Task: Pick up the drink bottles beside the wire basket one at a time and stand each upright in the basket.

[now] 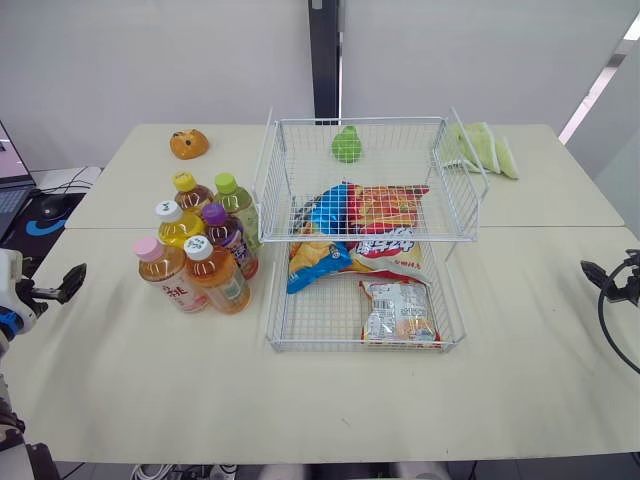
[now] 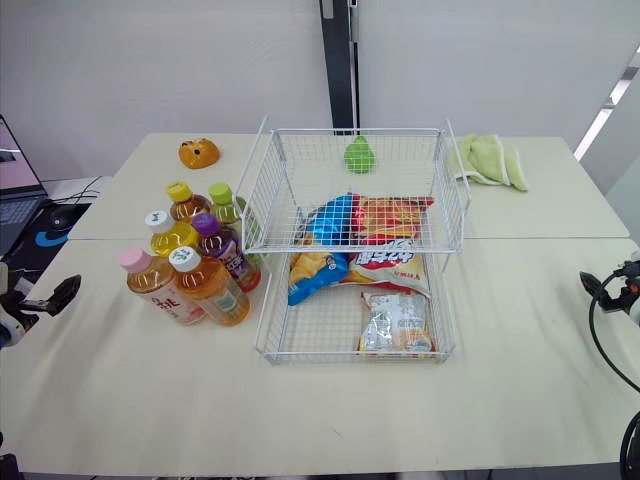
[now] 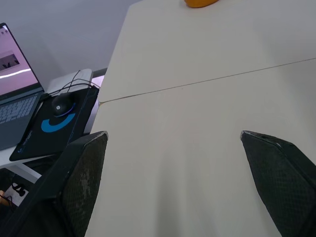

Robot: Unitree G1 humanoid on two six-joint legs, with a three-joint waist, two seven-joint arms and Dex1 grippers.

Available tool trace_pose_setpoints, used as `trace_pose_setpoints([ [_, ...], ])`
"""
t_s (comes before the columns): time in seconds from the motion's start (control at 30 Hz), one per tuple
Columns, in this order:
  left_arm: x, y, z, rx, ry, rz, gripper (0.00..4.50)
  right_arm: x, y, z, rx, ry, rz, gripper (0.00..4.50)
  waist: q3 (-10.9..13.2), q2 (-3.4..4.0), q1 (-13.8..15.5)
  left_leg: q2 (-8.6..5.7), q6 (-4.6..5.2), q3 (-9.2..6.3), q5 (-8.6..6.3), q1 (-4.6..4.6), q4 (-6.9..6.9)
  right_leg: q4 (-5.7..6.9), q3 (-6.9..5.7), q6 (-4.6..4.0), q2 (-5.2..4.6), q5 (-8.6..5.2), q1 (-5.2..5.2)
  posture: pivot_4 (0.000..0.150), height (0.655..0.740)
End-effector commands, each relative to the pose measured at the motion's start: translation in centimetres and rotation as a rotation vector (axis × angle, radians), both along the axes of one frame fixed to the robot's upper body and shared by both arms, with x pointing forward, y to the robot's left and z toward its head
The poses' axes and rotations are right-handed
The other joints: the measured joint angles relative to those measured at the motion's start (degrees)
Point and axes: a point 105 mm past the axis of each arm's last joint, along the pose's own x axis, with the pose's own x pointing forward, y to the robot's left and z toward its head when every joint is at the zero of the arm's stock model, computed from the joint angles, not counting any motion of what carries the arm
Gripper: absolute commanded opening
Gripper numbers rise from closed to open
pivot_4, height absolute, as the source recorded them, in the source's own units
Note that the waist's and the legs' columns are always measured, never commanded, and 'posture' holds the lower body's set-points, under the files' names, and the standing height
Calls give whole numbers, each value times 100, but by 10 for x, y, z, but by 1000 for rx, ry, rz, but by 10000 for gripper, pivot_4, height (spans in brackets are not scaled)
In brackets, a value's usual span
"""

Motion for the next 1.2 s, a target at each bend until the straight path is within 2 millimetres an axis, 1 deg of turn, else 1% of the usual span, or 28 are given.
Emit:
trace_pose_setpoints([
  [0.03, -4, 9, 15, 43, -28, 27, 44904, -2, -8, 17, -37, -43, -13, 45000, 0, 0, 0, 0, 0, 0, 0, 0, 0, 0, 0, 0, 0, 0, 0, 1500, 7400],
  [0.2, 0, 9, 14, 61, -24, 35, 44904, -5, -8, 17, -43, -47, -11, 45000, 0, 0, 8, 0, 0, 0, 0, 0, 0, 0, 0, 0, 0, 0, 0, 1500, 7400],
  [0.43, 1, 14, 13, 96, -36, 93, 44904, -7, -12, 17, -66, -43, -34, 45000, 0, 0, 1, 0, 0, 1, 0, 0, 0, 1, 0, 0, 0, 0, -1, 1500, 7400],
  [0.63, -2, 20, 10, 77, -36, 128, 44904, -9, -13, 16, -81, -40, -33, 45000, 0, 0, 0, 0, 0, 2, 0, 0, 0, 2, 1, 0, 0, 0, -2, 1500, 7400],
  [0.8, -2, 19, 22, 66, -131, 130, 44904, -10, -13, 23, -45, -81, -29, 45000, 0, 0, 7, 0, 0, 2, 0, 0, 0, 2, 1, 0, 0, 0, -2, 1500, 7400],
  [0.93, 3, 15, 15, 34, -87, 111, 44904, -10, -12, 43, -46, -148, 1, 45000, 0, 0, 6, 0, 0, 2, 0, 0, 1, 3, 1, 0, 0, 0, -2, 1500, 7400],
  [1.03, 6, 8, 9, -33, -54, 42, 44904, -1, 5, 75, -26, -247, 80, 45000, 0, 0, 2, 0, 0, 3, 0, 0, 0, 3, 2, 0, 0, 0, -2, 1500, 7400],
  [1.13, 9, 5, 14, -110, -106, 12, 44904, 7, 41, 120, -48, -350, 232, 45000, 0, 0, -9, 0, 0, 3, 0, -2, 1, 8, 2, 0, 1, 0, -7, 1500, 7400],
  [1.2, 13, 1, 13, -120, -110, 4, 44904, 6, 77, 151, -57, -413, 360, 45000, 0, 0, -11, 2, 0, 4, 0, -5, 1, 12, 2, 0, 1, 0, -15, 1500, 7400],
])
